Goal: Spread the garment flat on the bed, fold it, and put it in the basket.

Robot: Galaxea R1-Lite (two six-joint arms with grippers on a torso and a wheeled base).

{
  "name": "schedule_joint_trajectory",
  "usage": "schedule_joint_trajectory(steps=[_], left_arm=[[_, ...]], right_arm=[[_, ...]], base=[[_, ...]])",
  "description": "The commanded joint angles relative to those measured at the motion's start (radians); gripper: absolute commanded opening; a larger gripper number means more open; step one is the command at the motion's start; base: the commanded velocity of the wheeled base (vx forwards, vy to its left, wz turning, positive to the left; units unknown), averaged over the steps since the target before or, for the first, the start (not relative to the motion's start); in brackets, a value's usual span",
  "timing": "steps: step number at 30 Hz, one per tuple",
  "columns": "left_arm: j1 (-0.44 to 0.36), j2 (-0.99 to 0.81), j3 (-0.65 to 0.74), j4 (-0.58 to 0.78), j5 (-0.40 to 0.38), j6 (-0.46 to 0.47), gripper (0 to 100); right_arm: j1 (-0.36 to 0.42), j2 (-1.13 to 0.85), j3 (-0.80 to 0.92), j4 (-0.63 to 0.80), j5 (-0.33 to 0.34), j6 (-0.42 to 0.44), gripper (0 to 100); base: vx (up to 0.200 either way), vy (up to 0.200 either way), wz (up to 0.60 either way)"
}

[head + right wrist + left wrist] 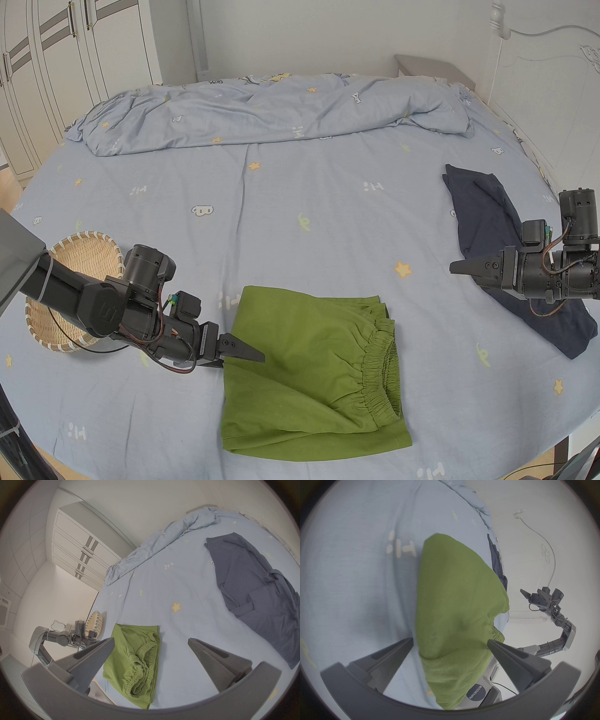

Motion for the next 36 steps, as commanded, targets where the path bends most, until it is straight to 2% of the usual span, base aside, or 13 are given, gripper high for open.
schedule_joint_trajectory(steps=[1, 10, 15, 19, 26, 31, 32, 36], left_arm=[[-0.031, 0.009, 0.003, -0.009, -0.005, -0.004, 100], [-0.060, -0.004, 0.023, -0.010, 0.001, -0.010, 100], [-0.071, 0.052, 0.022, -0.047, 0.001, -0.013, 100], [-0.076, 0.095, 0.023, -0.110, 0.001, -0.082, 100], [-0.099, 0.108, 0.025, -0.136, 0.001, -0.122, 100], [-0.126, 0.104, 0.023, -0.221, 0.003, -0.192, 100], [-0.131, 0.104, 0.022, -0.234, 0.003, -0.208, 0], [-0.131, 0.101, 0.020, -0.253, 0.010, -0.231, 0]], right_arm=[[0.001, -0.001, 0.000, -0.001, 0.001, 0.000, 100], [0.004, 0.001, 0.002, -0.001, 0.001, 0.000, 100], [0.004, 0.001, 0.002, -0.002, 0.001, 0.000, 100], [0.004, 0.001, 0.002, -0.002, 0.001, 0.000, 100], [0.004, 0.001, 0.000, -0.002, -0.001, 0.000, 100], [0.003, 0.001, 0.000, -0.002, -0.001, 0.000, 100], [0.003, 0.001, 0.000, -0.002, -0.001, 0.000, 100], [0.003, 0.001, 0.000, -0.004, -0.001, 0.000, 100]], base=[[0.000, 0.000, 0.00], [0.000, 0.000, 0.00], [0.000, 0.000, 0.00], [0.000, 0.000, 0.00], [0.000, 0.000, 0.00], [0.000, 0.000, 0.00], [0.000, 0.000, 0.00], [0.000, 0.000, 0.00]])
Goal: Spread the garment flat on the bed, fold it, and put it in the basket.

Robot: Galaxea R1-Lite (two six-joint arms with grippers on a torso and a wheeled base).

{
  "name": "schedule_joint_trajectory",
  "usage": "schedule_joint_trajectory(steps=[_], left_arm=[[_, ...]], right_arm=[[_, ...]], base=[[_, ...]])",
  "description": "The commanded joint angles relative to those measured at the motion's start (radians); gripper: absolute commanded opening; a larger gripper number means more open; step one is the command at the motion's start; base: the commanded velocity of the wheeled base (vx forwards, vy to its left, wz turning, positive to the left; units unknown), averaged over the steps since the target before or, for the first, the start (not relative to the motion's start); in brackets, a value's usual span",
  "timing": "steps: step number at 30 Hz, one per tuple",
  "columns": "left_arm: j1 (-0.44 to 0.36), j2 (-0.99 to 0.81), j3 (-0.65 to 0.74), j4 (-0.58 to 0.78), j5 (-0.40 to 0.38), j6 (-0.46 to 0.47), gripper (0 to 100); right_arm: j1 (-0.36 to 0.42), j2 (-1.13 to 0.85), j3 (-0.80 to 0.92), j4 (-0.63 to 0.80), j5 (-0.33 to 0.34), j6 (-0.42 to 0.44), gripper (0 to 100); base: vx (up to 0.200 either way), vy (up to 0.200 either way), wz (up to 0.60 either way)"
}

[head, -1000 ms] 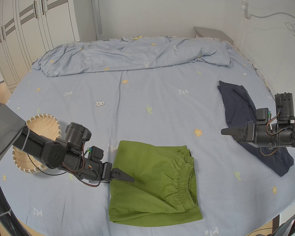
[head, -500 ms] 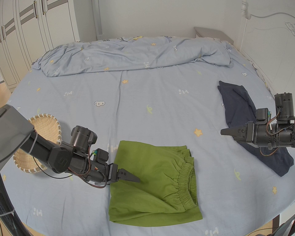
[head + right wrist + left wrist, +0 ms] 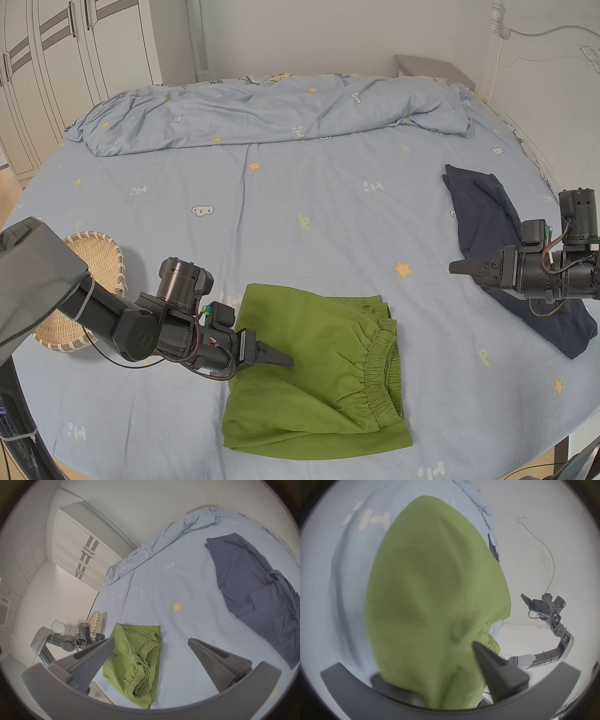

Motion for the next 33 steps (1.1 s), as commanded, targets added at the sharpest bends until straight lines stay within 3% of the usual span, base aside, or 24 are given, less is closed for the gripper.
schedule_joint_trajectory(steps=[1, 9, 15, 19, 27, 33], left_arm=[[-0.003, -0.002, -0.001, -0.004, 0.001, -0.003, 0], [0.023, -0.111, 0.072, -0.006, 0.004, 0.006, 0], [0.063, -0.271, 0.062, 0.019, 0.049, -0.050, 0], [0.081, -0.360, 0.027, 0.109, 0.050, -0.044, 0], [0.117, -0.392, -0.037, 0.276, 0.050, 0.065, 0], [0.120, -0.400, -0.071, 0.336, 0.050, 0.066, 0]], right_arm=[[0.000, 0.002, 0.000, -0.001, 0.000, 0.000, 100], [-0.001, 0.006, -0.002, -0.001, -0.001, -0.002, 100], [-0.001, 0.003, -0.002, -0.001, -0.001, -0.002, 100], [-0.001, 0.002, 0.000, -0.001, -0.001, -0.002, 100], [0.000, 0.002, 0.000, -0.001, -0.003, -0.003, 100], [0.002, 0.003, 0.000, -0.001, -0.003, -0.003, 100]], base=[[0.000, 0.000, 0.00], [0.000, 0.000, 0.00], [0.000, 0.000, 0.00], [0.000, 0.000, 0.00], [0.000, 0.000, 0.00], [0.000, 0.200, 0.00]])
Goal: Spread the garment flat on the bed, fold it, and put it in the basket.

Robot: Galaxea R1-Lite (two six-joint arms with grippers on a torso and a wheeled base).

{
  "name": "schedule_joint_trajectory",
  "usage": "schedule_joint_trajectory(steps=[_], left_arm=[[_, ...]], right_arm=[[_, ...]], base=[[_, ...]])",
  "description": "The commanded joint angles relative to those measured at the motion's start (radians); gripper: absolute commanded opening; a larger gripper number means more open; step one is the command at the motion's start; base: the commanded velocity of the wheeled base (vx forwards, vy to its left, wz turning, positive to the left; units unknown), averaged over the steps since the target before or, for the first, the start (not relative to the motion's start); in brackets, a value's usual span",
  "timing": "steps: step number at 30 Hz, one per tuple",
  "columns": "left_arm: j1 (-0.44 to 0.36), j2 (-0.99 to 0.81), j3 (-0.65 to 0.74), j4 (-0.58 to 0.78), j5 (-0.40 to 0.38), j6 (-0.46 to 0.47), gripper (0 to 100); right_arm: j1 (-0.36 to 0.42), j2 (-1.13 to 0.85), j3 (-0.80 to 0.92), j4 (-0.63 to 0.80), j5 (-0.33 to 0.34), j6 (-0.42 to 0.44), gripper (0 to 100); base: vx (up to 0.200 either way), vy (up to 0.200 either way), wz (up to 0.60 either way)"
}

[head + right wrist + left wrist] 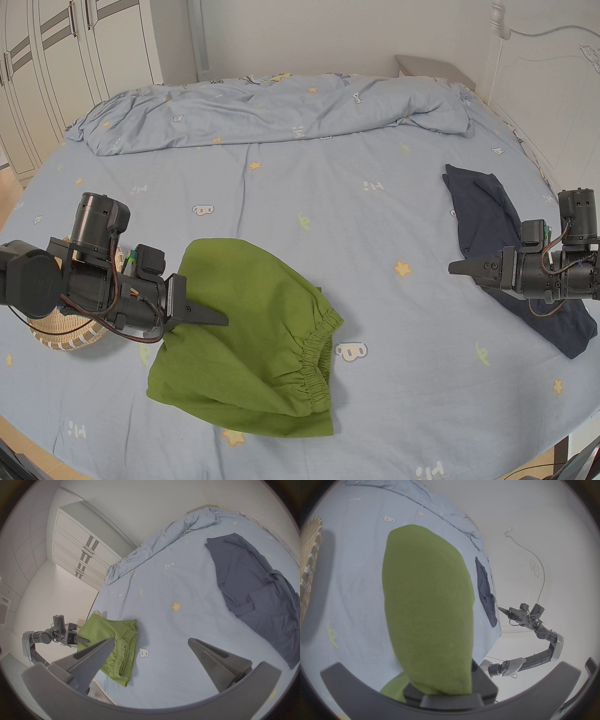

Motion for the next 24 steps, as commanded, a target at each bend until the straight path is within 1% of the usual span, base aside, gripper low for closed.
schedule_joint_trajectory(steps=[1, 11, 19, 24], left_arm=[[0.004, -0.020, -0.016, 0.004, 0.000, 0.001, 0], [0.002, -0.017, -0.016, 0.006, 0.000, 0.002, 0], [0.001, -0.015, -0.014, 0.004, 0.001, 0.004, 0], [-0.002, -0.015, -0.006, 0.004, 0.001, 0.021, 0]], right_arm=[[0.002, 0.001, 0.000, -0.001, 0.000, 0.001, 100], [0.002, 0.003, 0.002, -0.001, 0.000, 0.000, 100], [0.019, 0.001, 0.003, -0.001, -0.001, 0.000, 100], [0.019, 0.003, 0.003, -0.001, -0.001, 0.000, 100]], base=[[0.000, 0.200, 0.00], [0.000, 0.200, 0.00], [0.000, 0.200, 0.00], [0.000, 0.200, 0.00]])
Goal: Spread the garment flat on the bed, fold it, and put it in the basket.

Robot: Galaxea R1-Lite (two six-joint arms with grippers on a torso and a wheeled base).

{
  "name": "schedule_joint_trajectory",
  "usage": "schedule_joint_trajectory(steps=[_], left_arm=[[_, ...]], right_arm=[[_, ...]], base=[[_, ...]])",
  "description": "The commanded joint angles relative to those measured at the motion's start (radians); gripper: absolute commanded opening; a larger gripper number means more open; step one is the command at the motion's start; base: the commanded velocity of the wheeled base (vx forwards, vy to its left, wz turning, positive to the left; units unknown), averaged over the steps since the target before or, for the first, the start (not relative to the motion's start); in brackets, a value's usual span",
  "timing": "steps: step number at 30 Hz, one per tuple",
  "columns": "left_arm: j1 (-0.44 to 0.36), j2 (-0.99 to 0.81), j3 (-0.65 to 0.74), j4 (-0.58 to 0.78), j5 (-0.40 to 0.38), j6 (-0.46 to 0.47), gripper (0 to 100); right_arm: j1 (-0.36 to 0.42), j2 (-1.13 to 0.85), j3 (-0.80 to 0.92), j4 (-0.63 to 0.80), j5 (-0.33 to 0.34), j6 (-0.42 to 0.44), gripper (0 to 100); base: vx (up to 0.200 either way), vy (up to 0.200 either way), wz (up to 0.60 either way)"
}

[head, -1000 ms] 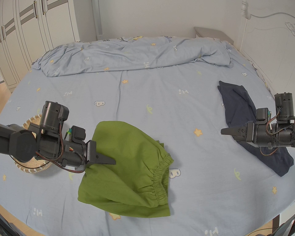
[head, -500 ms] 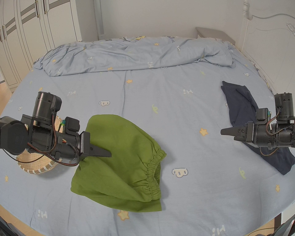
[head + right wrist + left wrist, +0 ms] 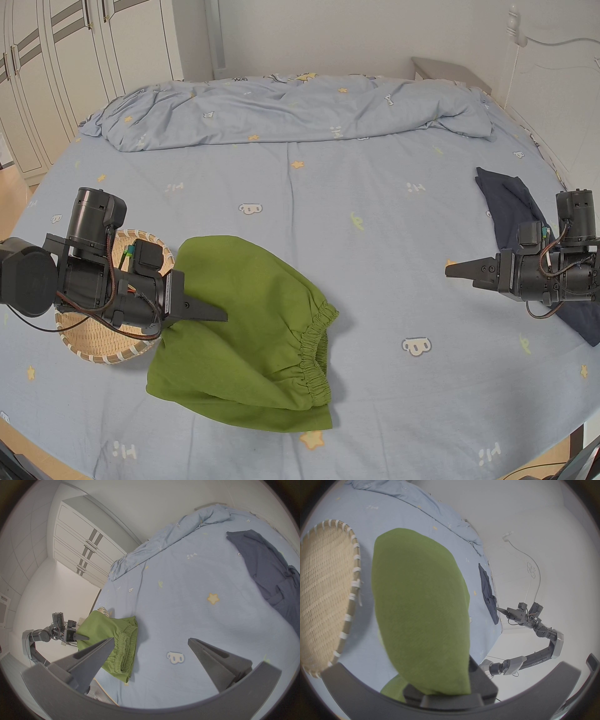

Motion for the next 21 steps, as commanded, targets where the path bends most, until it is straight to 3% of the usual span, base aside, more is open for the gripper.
schedule_joint_trajectory(steps=[1, 5, 13, 16, 21], left_arm=[[-0.007, 0.000, 0.016, 0.001, 0.009, 0.045, 0], [-0.035, -0.001, 0.027, 0.001, 0.055, 0.075, 0], [-0.184, -0.030, -0.009, 0.000, 0.319, 0.170, 0], [-0.225, -0.080, -0.025, 0.006, 0.331, 0.217, 0], [-0.227, -0.179, -0.018, 0.035, 0.331, 0.346, 0]], right_arm=[[0.003, 0.002, 0.000, 0.000, 0.000, 0.000, 100], [0.003, 0.000, 0.006, 0.000, 0.000, -0.001, 100], [0.001, -0.001, 0.004, -0.002, -0.001, -0.003, 100], [0.001, -0.001, 0.006, -0.002, -0.003, -0.003, 100], [0.001, -0.001, 0.004, -0.002, -0.004, -0.004, 100]], base=[[0.000, 0.000, 0.00], [0.000, 0.000, 0.00], [0.000, 0.000, 0.00], [0.000, 0.000, 0.00], [0.000, 0.000, 0.00]])
